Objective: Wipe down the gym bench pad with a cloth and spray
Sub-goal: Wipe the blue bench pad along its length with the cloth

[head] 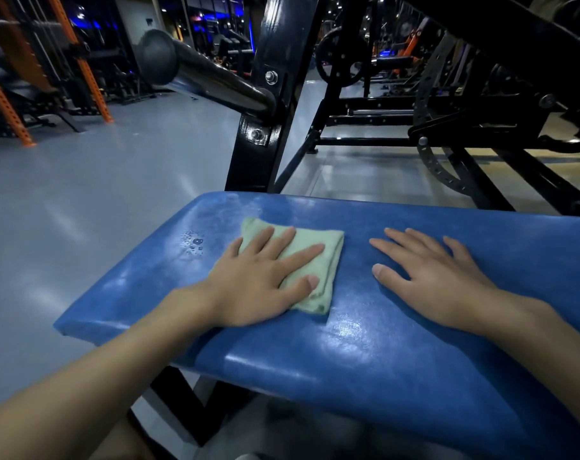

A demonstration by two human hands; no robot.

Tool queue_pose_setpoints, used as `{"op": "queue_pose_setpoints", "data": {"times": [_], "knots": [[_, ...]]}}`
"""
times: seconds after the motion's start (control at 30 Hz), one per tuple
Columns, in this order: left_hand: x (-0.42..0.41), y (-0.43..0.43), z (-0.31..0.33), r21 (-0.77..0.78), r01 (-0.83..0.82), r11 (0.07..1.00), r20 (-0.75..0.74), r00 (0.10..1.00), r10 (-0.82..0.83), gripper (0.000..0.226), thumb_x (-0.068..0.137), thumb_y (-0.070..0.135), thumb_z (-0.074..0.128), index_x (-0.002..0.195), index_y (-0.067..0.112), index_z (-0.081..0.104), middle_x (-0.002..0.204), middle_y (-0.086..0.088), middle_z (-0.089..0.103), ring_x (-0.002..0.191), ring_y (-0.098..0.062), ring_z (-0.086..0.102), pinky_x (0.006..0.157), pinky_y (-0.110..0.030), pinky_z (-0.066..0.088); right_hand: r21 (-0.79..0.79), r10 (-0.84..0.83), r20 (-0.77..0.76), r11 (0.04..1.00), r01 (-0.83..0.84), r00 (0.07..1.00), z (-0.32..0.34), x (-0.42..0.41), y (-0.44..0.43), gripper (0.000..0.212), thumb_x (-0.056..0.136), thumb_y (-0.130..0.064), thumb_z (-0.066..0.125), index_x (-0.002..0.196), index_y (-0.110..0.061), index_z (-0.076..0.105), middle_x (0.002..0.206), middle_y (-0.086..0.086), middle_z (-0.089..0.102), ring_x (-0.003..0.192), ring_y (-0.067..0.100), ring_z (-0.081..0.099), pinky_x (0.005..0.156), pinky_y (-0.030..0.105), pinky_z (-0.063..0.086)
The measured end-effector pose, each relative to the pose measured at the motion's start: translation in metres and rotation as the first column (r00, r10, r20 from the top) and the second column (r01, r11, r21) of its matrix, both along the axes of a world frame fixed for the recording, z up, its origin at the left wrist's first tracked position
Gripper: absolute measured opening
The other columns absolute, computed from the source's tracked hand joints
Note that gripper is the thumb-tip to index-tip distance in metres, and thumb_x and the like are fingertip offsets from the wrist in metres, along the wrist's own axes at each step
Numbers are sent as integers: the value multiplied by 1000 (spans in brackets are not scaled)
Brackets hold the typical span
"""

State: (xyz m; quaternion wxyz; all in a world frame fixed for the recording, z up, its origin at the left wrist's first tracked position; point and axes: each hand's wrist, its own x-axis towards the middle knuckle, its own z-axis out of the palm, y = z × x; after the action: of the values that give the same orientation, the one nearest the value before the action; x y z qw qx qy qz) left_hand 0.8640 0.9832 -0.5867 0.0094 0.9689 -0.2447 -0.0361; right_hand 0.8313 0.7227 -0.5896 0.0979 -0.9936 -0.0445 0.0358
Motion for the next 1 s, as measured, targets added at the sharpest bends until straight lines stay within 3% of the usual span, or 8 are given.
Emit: {"op": "queue_pose_setpoints", "data": {"times": [0.23,0.3,0.47,0.63,0.73,0.87,1.0], "knots": [[-72,33,-2,-40,0,999,30,1000,2,59,79,82,-6,136,73,-16,164,19,-14,151,-13,-19,122,-47,-5,55,-22,64,998,18,998,7,12,14,57,98,-58,29,152,-40,24,163,-16,14,151,8,1,120,50,-5],[-60,28,-2,-31,-17,999,20,1000,18,62,76,82,-5,136,74,-16,163,19,-14,151,-12,-18,122,-47,-4,84,3,42,996,-6,999,5,18,23,59,98,-59,26,153,-42,20,164,-17,9,151,7,-2,120,51,-5],[10,13,-4,-30,-45,999,-17,999,44,73,70,83,-1,141,70,-5,165,17,-6,151,-10,-11,121,-52,-2,-10,11,5,1000,-11,1000,-5,25,29,62,95,-64,13,154,-44,10,164,-19,-3,150,9,-9,119,52,-7],[103,-12,-4,-34,-85,996,-17,996,84,57,92,74,19,146,65,6,167,11,0,153,-18,-3,119,-57,0,-23,6,22,1000,-5,1000,-7,25,28,61,94,-64,11,153,-46,9,164,-19,-2,150,8,-9,120,51,-5],[139,-23,2,-39,-131,991,-57,990,129,58,93,73,21,148,63,7,167,10,2,153,-21,-3,118,-59,0,-13,5,27,1000,-4,1000,-7,24,28,62,93,-65,11,152,-47,10,163,-20,-2,150,6,-8,120,50,-5],[138,-23,3,-24,-148,989,-81,986,146,59,92,74,20,148,62,5,167,10,0,153,-22,-4,119,-58,-2,-8,5,19,1000,-5,1000,-6,25,28,64,91,-66,10,152,-47,11,163,-21,-1,150,6,-8,120,49,-6],[84,5,-2,-46,-90,995,-63,994,87,56,94,72,19,147,64,3,167,12,-4,153,-18,-8,120,-53,-4,-3,4,25,1000,-4,1000,-6,25,27,62,93,-65,13,153,-46,13,163,-20,0,150,7,-7,120,49,-6]]}}
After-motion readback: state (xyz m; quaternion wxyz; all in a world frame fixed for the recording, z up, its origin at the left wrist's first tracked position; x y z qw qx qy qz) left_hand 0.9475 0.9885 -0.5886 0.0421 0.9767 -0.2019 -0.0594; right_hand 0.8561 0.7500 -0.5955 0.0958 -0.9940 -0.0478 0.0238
